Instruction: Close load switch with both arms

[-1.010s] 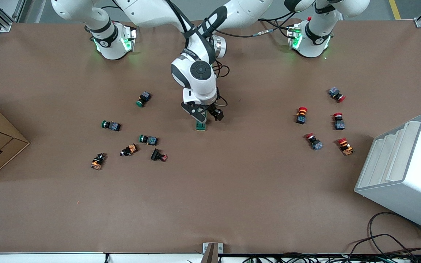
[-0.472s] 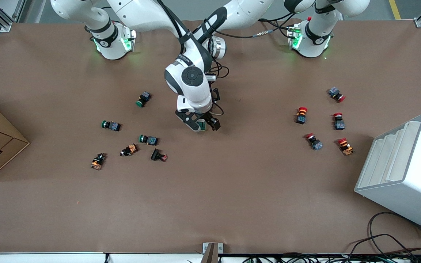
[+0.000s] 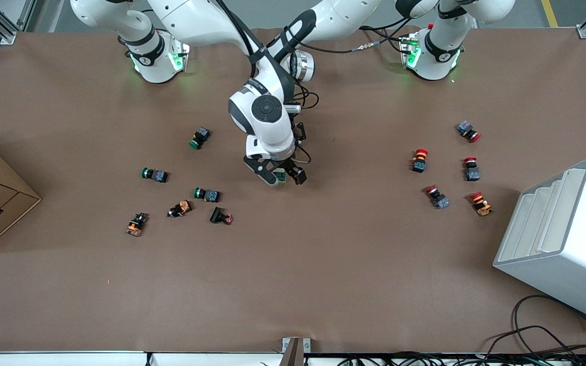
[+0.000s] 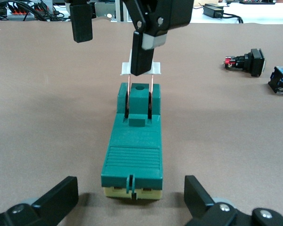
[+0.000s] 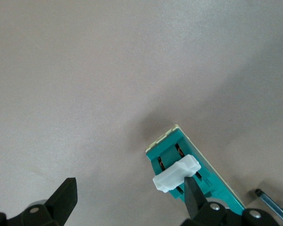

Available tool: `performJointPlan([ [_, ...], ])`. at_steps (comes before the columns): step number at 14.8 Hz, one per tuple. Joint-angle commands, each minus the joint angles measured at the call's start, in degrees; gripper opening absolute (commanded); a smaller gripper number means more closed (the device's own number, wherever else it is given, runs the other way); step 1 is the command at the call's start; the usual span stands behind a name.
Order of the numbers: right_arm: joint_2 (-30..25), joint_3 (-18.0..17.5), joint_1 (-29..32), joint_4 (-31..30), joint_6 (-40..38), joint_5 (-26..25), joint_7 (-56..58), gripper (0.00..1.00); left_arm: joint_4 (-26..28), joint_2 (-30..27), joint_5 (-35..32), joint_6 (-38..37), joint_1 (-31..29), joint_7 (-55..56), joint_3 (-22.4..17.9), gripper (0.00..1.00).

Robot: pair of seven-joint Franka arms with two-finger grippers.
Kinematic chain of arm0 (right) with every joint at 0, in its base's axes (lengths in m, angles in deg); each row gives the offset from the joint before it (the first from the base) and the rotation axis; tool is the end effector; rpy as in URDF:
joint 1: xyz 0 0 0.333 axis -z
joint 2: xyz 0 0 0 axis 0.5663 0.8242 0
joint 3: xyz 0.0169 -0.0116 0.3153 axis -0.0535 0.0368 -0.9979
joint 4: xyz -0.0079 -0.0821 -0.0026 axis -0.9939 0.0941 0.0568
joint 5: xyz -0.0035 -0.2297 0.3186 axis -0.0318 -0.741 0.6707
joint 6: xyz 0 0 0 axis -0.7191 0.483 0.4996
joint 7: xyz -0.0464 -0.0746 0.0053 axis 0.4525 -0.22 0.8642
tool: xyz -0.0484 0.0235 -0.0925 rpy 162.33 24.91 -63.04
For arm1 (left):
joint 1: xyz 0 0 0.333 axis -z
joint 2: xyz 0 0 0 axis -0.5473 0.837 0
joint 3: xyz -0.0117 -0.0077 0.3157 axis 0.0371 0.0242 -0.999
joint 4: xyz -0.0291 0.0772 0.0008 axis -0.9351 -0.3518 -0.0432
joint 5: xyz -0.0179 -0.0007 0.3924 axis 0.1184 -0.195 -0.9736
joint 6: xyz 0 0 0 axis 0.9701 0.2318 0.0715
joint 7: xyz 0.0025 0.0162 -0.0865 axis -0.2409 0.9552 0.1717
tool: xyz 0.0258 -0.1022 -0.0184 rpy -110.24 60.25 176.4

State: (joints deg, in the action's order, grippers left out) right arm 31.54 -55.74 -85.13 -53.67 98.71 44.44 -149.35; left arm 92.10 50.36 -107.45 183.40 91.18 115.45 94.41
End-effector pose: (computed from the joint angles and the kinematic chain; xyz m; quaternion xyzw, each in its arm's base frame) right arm 0.4736 0.4889 0.2367 -0.9254 0.3734 -0.0153 0.0627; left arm 0.2131 -0.5677 0.0765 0.8648 -0.0071 0.5015 0.0209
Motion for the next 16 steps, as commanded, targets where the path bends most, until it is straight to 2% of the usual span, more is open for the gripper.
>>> performJointPlan([
  [1, 2.5, -0.3, 1.0, 3.0, 0.4, -0.8, 0.8, 1.0, -1.8, 2.0, -1.5, 1.4, -0.9, 0.9, -0.4, 1.0],
  [6, 4.4, -0.3, 2.4, 3.9, 0.5, -2.3, 1.3, 1.0, -1.9, 1.6, -1.0, 1.4, -1.0, 0.9, -0.4, 1.0],
  [14, 3.8, -0.4, 4.9, 6.0, -0.6, -2.3, 3.7, 1.0, -1.9, 0.1, -0.8, 1.4, -1.5, -0.1, -0.3, 1.0],
  [16, 2.1, -0.4, 6.9, 5.9, -4.5, -2.3, 7.4, 1.0, -1.9, -0.2, -0.7, 1.3, -1.7, -1.3, -0.2, 1.0],
])
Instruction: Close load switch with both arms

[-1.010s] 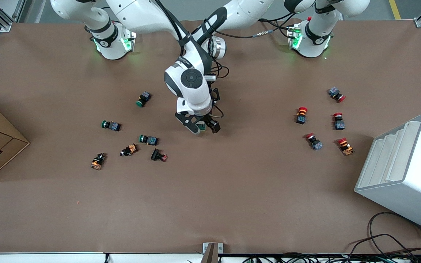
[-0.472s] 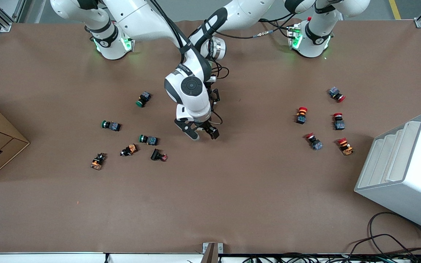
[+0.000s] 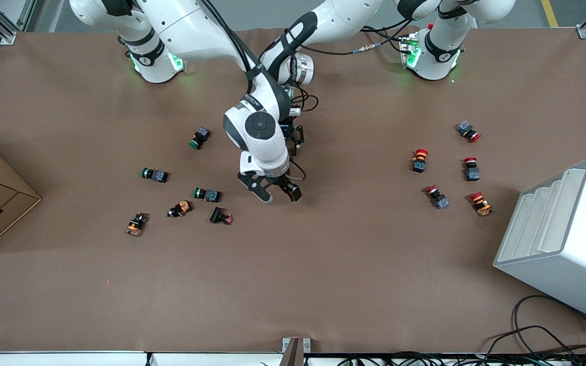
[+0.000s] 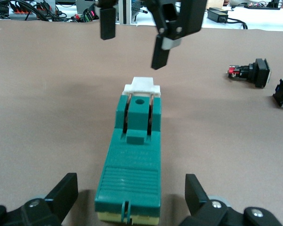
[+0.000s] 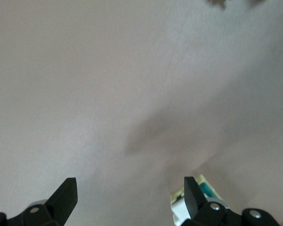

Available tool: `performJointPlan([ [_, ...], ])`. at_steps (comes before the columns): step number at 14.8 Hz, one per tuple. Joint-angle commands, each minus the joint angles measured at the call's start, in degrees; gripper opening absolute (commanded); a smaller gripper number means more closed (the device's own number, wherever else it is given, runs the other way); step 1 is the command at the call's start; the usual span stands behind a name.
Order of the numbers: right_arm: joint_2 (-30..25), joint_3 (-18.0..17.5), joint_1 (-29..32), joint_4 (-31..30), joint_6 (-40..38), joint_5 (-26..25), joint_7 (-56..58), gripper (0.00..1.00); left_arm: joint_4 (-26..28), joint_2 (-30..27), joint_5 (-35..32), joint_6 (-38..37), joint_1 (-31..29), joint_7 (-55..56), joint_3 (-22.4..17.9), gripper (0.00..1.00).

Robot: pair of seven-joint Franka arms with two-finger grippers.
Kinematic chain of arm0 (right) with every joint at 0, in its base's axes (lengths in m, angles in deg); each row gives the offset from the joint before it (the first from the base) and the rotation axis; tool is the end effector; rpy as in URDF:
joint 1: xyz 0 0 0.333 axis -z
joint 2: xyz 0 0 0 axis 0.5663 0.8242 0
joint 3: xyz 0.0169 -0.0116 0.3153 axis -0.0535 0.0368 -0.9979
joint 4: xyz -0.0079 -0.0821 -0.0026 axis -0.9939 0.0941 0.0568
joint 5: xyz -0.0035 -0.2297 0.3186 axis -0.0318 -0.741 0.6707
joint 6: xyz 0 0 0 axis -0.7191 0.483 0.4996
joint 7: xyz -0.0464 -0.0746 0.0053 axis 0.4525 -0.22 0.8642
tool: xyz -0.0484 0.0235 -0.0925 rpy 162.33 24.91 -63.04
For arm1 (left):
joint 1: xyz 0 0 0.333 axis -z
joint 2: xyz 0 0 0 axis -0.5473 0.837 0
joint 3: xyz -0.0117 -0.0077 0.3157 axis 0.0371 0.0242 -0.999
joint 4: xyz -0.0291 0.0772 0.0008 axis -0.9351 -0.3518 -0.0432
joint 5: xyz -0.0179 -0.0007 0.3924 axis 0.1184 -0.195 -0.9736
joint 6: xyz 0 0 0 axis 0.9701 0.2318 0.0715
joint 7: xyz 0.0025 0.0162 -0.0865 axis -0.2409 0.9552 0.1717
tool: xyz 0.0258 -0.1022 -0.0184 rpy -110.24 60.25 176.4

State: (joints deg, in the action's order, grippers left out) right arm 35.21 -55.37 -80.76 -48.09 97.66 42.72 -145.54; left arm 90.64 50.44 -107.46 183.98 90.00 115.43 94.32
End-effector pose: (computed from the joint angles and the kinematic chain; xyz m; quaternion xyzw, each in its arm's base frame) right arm 0.5265 0.4643 0.2333 -0.9276 0.3669 -0.0353 0.0617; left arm 0.2296 -0.5720 0.0832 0.8644 0.0083 0.5022 0.0256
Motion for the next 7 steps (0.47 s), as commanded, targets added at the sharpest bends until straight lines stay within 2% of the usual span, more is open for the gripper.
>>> performJointPlan([
  [1, -2.8, -0.8, 4.1, 0.3, -5.6, -0.6, 6.6, 1.0, -0.4, -0.3, -0.7, 0.7, -0.5, -1.4, -0.1, 1.0],
  [7, -11.8, -0.8, 14.1, -0.8, -21.2, -0.5, 28.2, 1.0, 0.1, -2.6, 4.7, 0.7, -0.5, -5.3, 0.2, 0.98],
])
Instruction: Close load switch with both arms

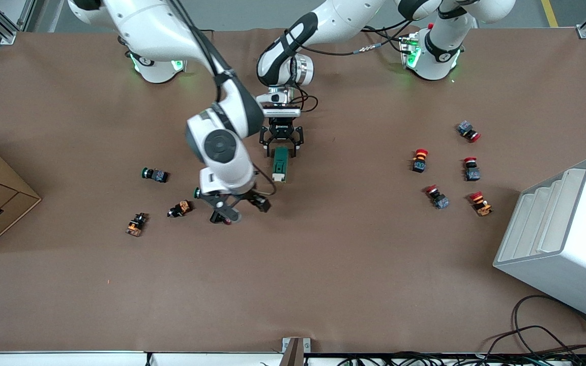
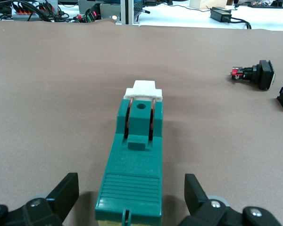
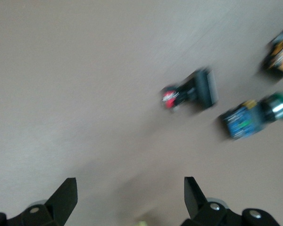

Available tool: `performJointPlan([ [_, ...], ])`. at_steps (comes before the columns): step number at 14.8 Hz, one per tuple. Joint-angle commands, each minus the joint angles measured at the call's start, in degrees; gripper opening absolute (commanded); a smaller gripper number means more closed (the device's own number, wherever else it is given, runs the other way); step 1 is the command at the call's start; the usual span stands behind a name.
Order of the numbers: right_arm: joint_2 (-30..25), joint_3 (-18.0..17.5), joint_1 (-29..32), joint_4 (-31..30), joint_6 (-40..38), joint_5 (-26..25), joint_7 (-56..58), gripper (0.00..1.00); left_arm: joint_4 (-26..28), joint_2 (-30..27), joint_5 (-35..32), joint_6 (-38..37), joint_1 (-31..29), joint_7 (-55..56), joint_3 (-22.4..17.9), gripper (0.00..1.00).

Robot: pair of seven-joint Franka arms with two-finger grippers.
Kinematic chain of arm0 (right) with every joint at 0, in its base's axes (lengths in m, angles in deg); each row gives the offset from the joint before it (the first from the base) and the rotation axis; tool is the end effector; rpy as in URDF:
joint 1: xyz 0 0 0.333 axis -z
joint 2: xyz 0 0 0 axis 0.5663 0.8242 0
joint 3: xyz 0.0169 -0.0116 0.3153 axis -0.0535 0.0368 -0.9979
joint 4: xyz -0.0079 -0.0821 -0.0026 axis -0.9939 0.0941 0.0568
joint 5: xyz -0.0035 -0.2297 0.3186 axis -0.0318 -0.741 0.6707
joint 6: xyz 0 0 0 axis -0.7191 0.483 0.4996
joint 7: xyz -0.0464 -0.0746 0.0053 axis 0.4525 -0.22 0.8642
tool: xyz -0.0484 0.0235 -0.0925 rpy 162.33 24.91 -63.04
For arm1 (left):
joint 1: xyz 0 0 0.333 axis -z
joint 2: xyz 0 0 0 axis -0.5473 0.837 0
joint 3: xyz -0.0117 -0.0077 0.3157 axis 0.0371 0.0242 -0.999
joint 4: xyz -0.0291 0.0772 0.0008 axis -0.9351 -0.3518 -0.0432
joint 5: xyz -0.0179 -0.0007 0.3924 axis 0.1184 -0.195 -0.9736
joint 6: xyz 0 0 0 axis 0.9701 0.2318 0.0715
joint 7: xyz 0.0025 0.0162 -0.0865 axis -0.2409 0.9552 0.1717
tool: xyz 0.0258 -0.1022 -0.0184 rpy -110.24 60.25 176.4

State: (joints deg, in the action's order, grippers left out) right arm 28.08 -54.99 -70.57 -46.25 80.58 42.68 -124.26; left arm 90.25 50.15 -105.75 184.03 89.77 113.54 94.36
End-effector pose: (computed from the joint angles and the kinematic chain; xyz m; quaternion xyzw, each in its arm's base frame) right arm 0.5896 0.3563 0.3058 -0.9608 0.2772 0.0049 0.0049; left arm 0.2331 -0.5733 0.0877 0.8672 0.0098 0.4977 0.0147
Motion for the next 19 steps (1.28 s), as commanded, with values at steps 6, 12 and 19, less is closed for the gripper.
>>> performJointPlan([
  [6, -12.9, -1.1, 15.6, -2.7, -18.8, -0.4, 32.0, 1.0, -0.3, -10.3, 16.8, 1.7, -3.4, -13.6, 0.2, 0.99],
  [12, -18.5, -1.0, 24.9, -1.6, -28.0, -4.1, 50.6, 1.0, -10.5, -14.6, 33.3, 3.0, -13.0, -28.0, 0.2, 0.99],
  [19, -18.4, -1.0, 31.7, 7.3, -37.9, -6.3, 58.3, 1.0, -25.9, -15.1, 55.7, 3.0, -30.4, -54.5, 0.6, 1.0],
])
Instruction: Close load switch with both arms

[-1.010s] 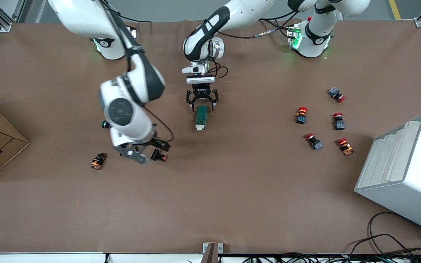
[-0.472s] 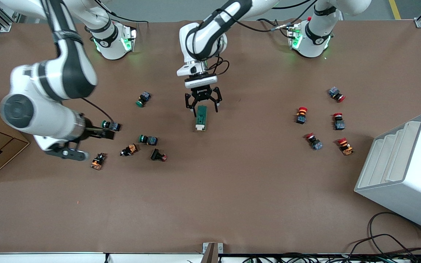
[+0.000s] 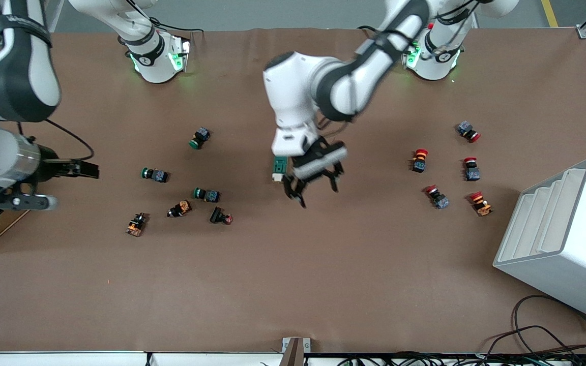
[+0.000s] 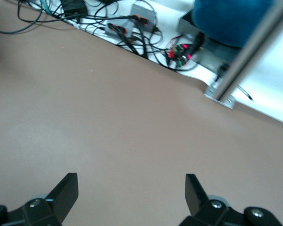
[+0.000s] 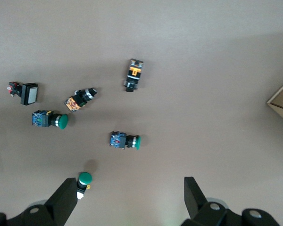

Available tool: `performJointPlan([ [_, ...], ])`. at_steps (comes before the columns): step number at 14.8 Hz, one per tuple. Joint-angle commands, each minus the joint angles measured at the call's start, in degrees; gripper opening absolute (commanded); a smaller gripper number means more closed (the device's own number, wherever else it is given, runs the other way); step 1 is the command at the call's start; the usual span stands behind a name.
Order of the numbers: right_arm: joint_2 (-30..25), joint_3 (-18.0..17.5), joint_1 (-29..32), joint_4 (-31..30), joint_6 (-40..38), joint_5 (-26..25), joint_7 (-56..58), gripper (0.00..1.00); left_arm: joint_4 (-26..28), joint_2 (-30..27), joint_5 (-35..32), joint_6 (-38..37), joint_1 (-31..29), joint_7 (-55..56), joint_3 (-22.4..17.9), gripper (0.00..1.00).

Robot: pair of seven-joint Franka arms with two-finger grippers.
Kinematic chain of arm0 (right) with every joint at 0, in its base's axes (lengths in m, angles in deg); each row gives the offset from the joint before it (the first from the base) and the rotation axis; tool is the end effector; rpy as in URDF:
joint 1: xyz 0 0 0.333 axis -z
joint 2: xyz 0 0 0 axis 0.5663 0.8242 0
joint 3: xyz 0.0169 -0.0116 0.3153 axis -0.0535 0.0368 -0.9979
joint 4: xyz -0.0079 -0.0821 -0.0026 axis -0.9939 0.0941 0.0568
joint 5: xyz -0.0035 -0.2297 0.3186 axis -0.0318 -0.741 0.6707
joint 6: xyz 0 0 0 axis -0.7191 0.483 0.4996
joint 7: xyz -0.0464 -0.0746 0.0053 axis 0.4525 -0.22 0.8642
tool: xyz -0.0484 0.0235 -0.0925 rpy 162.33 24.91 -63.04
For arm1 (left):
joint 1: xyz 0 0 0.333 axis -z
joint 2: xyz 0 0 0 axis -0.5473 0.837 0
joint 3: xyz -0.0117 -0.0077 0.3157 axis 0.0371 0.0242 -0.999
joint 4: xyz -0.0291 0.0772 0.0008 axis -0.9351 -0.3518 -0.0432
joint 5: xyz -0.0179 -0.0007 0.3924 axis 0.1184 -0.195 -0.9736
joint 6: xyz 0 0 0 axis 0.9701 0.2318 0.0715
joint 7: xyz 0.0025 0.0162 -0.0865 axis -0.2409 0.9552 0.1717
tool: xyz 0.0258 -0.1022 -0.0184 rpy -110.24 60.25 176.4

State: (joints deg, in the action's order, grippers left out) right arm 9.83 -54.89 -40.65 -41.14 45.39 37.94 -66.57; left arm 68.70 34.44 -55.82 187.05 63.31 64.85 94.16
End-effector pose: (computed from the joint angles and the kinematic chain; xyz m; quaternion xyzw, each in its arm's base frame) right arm 0.6105 0.0071 0.5085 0.9942 -0.0239 -0.1038 0.0151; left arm 0.5511 -0.4729 0.4007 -0.9170 -0.2573 -0.3026 0.0361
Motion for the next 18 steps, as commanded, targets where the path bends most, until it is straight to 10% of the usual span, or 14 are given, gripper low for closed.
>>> performJointPlan([
  [1, 0.0, -1.1, 2.5, 4.0, -4.3, -1.9, 0.7, 1.0, -7.1, 0.6, 10.1, -0.1, -6.6, -10.7, 0.8, 1.0],
  [9, 0.4, -1.3, 4.3, 11.6, -9.5, -1.0, 0.7, 1.0, -8.6, -7.9, 36.4, -3.0, -26.9, -49.3, 0.6, 1.0],
  [18, -2.7, -1.6, 4.0, 10.0, -15.4, -0.8, 0.6, 1.0, -7.0, -24.8, 50.2, -28.0, -34.6, -83.9, -8.4, 1.0],
])
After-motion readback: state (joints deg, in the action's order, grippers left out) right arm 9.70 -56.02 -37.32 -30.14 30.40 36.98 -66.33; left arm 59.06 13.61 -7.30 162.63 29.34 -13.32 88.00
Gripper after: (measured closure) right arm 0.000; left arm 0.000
